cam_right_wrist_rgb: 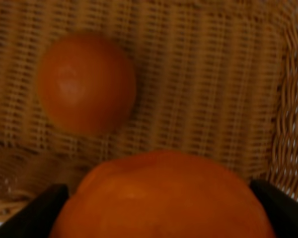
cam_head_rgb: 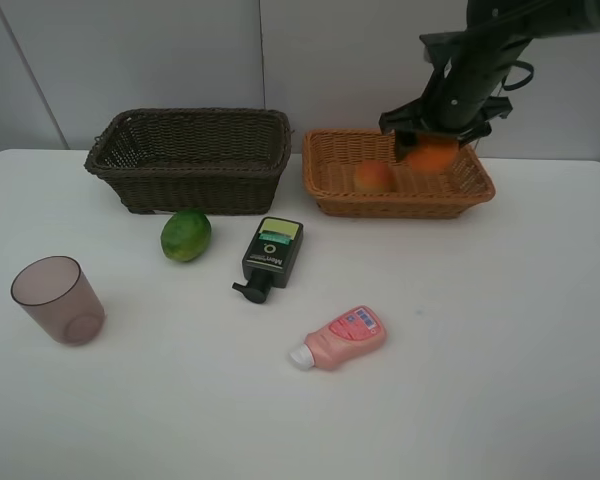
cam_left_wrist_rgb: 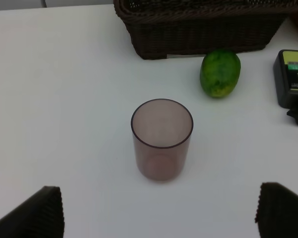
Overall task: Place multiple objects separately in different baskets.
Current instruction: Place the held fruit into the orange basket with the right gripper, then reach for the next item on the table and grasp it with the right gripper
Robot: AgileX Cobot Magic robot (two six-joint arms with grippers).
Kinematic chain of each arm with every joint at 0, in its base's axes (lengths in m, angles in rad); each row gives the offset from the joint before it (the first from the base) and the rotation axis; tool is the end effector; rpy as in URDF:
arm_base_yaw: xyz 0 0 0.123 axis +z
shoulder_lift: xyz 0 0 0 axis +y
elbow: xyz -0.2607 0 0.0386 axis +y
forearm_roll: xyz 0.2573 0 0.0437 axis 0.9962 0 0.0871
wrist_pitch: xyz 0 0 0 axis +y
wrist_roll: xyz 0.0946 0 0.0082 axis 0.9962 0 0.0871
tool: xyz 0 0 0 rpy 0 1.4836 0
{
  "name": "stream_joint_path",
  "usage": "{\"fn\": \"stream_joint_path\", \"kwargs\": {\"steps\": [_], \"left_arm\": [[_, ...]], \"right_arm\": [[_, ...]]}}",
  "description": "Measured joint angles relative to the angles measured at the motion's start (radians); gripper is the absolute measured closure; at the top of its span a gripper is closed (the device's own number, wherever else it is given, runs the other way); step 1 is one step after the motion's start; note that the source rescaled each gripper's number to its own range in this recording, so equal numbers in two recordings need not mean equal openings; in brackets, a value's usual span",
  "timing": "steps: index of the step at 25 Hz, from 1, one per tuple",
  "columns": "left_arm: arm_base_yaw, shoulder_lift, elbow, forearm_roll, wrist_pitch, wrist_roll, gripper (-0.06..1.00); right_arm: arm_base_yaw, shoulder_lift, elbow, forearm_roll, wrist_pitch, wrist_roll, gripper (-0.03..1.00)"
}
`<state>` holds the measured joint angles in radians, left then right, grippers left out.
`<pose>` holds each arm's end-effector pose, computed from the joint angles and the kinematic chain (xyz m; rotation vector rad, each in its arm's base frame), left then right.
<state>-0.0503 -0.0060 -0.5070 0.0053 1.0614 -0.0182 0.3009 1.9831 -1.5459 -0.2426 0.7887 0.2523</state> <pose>0.0268 -0.0009 0.2821 0.0323 2.0319 -0.0368 0.4172 0.1125 0.1926 -0.2430 2.6587 -0.1103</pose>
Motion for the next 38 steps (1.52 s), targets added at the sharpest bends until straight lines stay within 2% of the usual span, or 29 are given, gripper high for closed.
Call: {"fn": "stream_joint_path", "kwargs": {"steps": [3, 7, 15, 17, 19, 20, 22, 25, 29, 34, 38], "left_arm": [[0.000, 0.000, 0.000, 0.000, 0.000, 0.000, -0.06], [0.000, 0.000, 0.000, 0.000, 0.000, 0.000, -0.06], [0.000, 0.000, 0.000, 0.000, 0.000, 0.000, -0.06], [0.000, 0.000, 0.000, 0.000, 0.000, 0.000, -0.06], [0.000, 0.000, 0.000, 0.000, 0.000, 0.000, -0.06], [0.000, 0.000, 0.000, 0.000, 0.000, 0.000, -0.06], [0.000, 0.000, 0.000, 0.000, 0.000, 0.000, -0.06], [0.000, 0.000, 0.000, 0.000, 0.000, 0.000, -0.06], [0.000, 0.000, 0.000, 0.000, 0.000, 0.000, -0.06], [0.000, 0.000, 0.000, 0.000, 0.000, 0.000, -0.06], [0.000, 0.000, 0.000, 0.000, 0.000, 0.000, -0.06]], "right_arm": [[-0.012, 0.028, 0.000, -0.051, -0.117, 0.060, 0.55], [-0.041, 0.069, 0.000, -0.091, -0.214, 0.143, 0.55], [-0.057, 0.142, -0.001, -0.132, -0.269, 0.181, 0.54], [-0.057, 0.149, -0.001, -0.140, -0.272, 0.181, 0.44], [-0.057, 0.151, -0.001, -0.143, -0.273, 0.181, 0.22], [-0.057, 0.151, -0.001, -0.145, -0.273, 0.181, 0.14], [-0.057, 0.151, -0.001, -0.148, -0.275, 0.181, 0.07], [-0.057, 0.145, -0.001, -0.148, -0.249, 0.181, 0.03], [-0.048, 0.101, -0.001, -0.129, -0.166, 0.157, 0.03], [0.002, 0.035, -0.001, -0.050, -0.044, 0.015, 0.03], [0.054, 0.001, -0.001, 0.026, 0.073, -0.009, 0.03]]}}
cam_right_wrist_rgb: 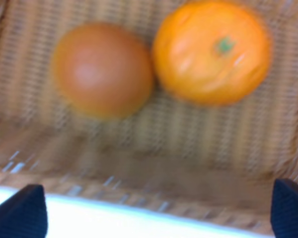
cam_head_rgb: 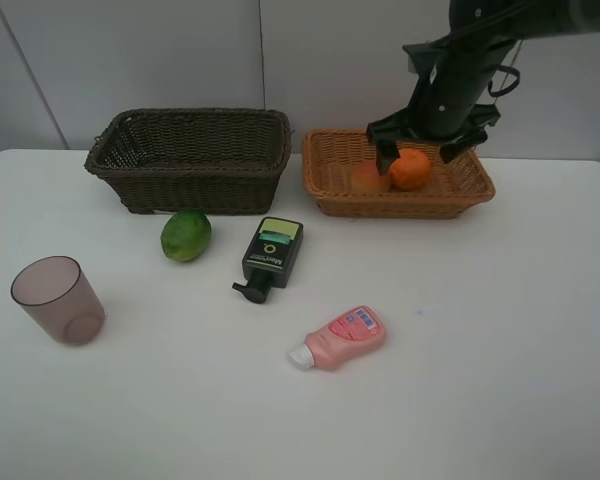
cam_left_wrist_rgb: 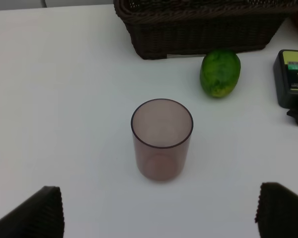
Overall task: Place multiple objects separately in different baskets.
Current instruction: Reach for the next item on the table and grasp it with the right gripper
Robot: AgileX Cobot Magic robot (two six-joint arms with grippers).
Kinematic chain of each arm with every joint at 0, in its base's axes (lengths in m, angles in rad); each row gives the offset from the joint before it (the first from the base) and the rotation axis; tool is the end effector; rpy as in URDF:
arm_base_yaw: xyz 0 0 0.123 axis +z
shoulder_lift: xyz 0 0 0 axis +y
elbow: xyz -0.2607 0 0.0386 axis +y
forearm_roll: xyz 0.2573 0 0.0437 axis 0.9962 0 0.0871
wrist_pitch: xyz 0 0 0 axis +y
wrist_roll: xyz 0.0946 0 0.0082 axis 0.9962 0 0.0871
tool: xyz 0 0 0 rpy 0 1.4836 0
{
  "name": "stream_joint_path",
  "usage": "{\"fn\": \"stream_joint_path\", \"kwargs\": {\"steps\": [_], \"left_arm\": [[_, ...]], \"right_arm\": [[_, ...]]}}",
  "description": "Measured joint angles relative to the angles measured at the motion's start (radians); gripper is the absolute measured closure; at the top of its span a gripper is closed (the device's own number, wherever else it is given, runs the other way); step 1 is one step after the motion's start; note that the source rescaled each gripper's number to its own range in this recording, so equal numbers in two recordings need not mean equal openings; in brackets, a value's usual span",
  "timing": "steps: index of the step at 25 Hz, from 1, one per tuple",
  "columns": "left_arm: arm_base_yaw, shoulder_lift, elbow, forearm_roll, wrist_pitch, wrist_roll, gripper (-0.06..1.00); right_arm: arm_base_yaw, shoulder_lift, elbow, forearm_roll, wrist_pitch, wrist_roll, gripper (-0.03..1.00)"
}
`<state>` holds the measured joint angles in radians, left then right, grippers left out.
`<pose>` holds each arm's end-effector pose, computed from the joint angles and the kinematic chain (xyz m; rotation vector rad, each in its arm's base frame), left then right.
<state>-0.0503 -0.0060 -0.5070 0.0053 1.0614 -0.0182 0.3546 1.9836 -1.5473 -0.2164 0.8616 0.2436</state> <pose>0.0268 -0.0009 0.2821 0.0323 2.0319 -0.0368 0.4045 0.1332 0.1899 -0.3042 2.7249 -0.1025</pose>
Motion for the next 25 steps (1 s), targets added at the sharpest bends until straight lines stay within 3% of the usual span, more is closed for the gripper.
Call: {"fn": "stream_joint_path", "kwargs": {"steps": [7, 12, 18, 25], "left_arm": [[0.000, 0.000, 0.000, 0.000, 0.000, 0.000, -0.06], [0.000, 0.000, 0.000, 0.000, 0.000, 0.000, -0.06], [0.000, 0.000, 0.000, 0.000, 0.000, 0.000, -0.06], [0.000, 0.000, 0.000, 0.000, 0.000, 0.000, -0.06]], "right_arm": [[0.115, -0.017, 0.000, 0.086, 0.170, 0.048, 0.03], [0.212, -0.017, 0.000, 0.120, 0.208, 0.073, 0.03], [0.297, -0.017, 0.000, 0.148, 0.214, 0.116, 0.03], [0.344, -0.011, 0.000, 0.153, 0.102, 0.338, 0.03]]}}
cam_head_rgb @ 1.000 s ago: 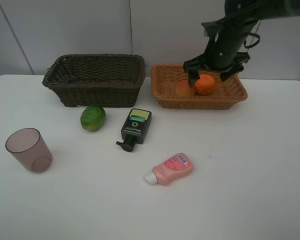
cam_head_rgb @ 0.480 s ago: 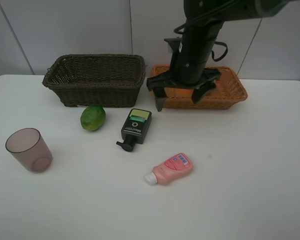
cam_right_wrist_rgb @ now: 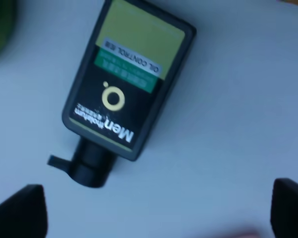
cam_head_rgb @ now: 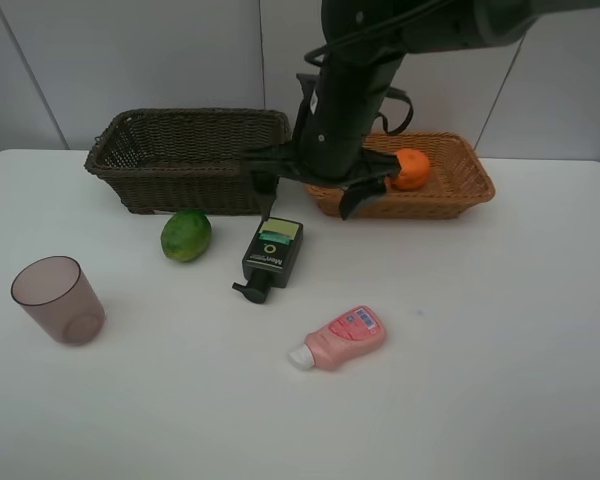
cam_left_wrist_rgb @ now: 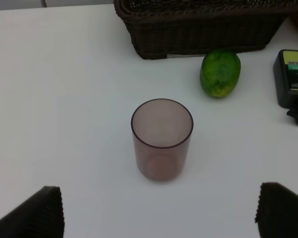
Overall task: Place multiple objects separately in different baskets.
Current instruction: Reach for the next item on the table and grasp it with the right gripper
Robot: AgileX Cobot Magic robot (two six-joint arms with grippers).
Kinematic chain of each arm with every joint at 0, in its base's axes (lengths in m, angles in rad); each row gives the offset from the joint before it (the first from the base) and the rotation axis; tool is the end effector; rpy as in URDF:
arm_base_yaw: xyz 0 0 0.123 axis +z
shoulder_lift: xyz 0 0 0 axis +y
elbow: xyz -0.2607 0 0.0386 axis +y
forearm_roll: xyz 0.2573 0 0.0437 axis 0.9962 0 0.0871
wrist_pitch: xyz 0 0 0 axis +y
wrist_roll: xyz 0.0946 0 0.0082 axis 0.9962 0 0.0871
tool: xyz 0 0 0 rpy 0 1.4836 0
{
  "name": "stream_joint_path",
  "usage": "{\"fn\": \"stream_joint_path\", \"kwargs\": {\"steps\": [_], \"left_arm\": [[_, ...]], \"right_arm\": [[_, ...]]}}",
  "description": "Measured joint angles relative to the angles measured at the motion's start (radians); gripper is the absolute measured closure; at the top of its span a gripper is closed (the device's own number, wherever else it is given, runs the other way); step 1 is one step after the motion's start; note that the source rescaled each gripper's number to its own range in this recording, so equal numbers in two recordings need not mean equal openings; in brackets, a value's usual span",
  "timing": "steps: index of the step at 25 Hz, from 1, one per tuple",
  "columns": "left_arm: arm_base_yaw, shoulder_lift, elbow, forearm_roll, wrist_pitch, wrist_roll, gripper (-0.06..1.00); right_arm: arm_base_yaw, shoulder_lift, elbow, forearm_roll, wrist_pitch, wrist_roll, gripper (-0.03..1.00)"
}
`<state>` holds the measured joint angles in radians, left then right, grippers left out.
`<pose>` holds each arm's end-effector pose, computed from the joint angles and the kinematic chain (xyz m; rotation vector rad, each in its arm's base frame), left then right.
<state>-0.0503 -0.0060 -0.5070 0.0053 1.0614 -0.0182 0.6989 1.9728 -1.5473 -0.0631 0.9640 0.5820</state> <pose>0.0268 -0.0009 0.2821 0.0323 2.0319 -0.0368 0.3209 0.2633 0.1900 -0.2105 2.8803 0.1674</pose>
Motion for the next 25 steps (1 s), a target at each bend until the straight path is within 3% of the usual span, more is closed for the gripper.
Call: {"fn": "stream_joint_path", "kwargs": {"steps": [12, 25], "left_arm": [[0.000, 0.000, 0.000, 0.000, 0.000, 0.000, -0.06], [0.000, 0.000, 0.000, 0.000, 0.000, 0.000, -0.06]], "right_arm": [[0.064, 0.130, -0.009, -0.150, -0.189, 0.350, 0.03], [0.064, 0.222, -0.032, -0.360, -0.264, 0.541, 0.03]]}}
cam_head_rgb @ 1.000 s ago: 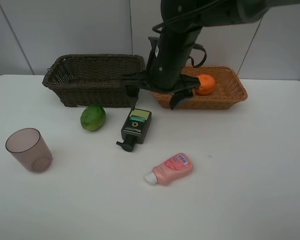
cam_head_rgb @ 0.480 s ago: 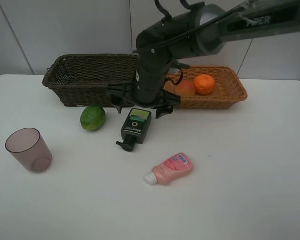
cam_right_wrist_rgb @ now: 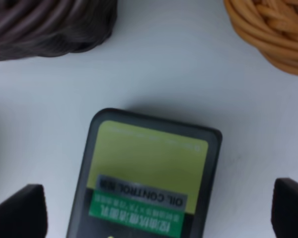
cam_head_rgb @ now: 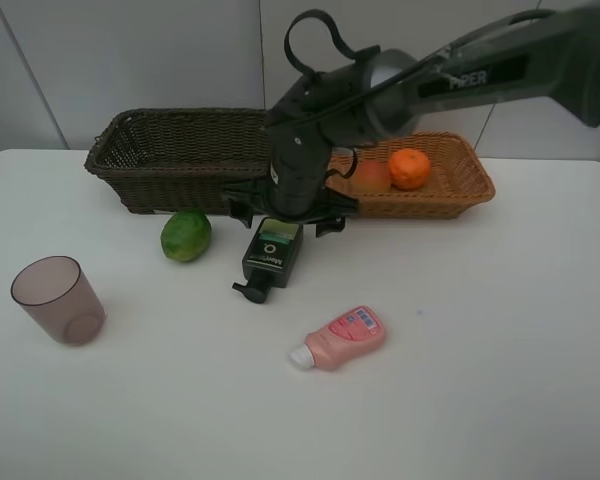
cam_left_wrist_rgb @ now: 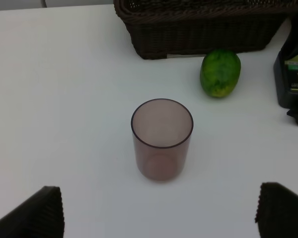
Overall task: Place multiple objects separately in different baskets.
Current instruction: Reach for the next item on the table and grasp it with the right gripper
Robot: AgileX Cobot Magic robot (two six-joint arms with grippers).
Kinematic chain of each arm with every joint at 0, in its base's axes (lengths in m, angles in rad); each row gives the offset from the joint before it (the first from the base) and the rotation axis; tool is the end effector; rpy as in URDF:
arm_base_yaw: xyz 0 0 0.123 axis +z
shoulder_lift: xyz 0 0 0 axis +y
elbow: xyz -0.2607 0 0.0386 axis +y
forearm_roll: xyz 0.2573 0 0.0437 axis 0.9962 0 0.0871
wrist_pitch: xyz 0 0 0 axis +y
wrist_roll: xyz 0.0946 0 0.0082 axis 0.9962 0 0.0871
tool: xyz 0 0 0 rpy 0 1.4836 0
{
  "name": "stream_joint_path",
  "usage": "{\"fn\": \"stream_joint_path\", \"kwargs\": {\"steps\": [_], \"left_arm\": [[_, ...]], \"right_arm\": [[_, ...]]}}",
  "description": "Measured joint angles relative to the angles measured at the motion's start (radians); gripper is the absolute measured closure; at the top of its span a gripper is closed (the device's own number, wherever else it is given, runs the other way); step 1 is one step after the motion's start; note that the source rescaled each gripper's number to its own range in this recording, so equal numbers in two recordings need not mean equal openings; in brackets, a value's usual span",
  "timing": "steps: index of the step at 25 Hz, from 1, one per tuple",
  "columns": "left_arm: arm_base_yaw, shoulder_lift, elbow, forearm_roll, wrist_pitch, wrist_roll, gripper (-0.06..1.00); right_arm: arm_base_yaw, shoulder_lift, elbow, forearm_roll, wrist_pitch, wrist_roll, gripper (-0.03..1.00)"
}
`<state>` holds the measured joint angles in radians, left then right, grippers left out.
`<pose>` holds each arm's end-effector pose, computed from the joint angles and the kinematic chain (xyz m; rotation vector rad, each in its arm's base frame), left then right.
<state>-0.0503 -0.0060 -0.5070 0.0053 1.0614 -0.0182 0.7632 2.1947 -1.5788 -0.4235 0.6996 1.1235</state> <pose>0.0268 -0.0009 0.2821 0.0323 2.0319 -0.0368 0.3451 0.2953 0.1143 0.1086 2.6771 0.1115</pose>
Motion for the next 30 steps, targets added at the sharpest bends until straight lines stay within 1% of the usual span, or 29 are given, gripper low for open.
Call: {"fn": "stream_joint_path", "kwargs": {"steps": [5, 9, 23, 30], "left_arm": [[0.000, 0.000, 0.000, 0.000, 0.000, 0.000, -0.06], [0.000, 0.000, 0.000, 0.000, 0.000, 0.000, -0.06], [0.000, 0.000, 0.000, 0.000, 0.000, 0.000, -0.06], [0.000, 0.000, 0.000, 0.000, 0.000, 0.000, -0.06]], "right_arm": [[0.000, 0.012, 0.000, -0.033, -0.044, 0.032, 0.03], [0.000, 0.028, -0.001, -0.047, -0.054, 0.036, 0.03], [0.000, 0.079, -0.001, -0.054, -0.092, 0.036, 0.03], [0.000, 0.101, -0.001, -0.050, -0.094, 0.035, 0.03]]}}
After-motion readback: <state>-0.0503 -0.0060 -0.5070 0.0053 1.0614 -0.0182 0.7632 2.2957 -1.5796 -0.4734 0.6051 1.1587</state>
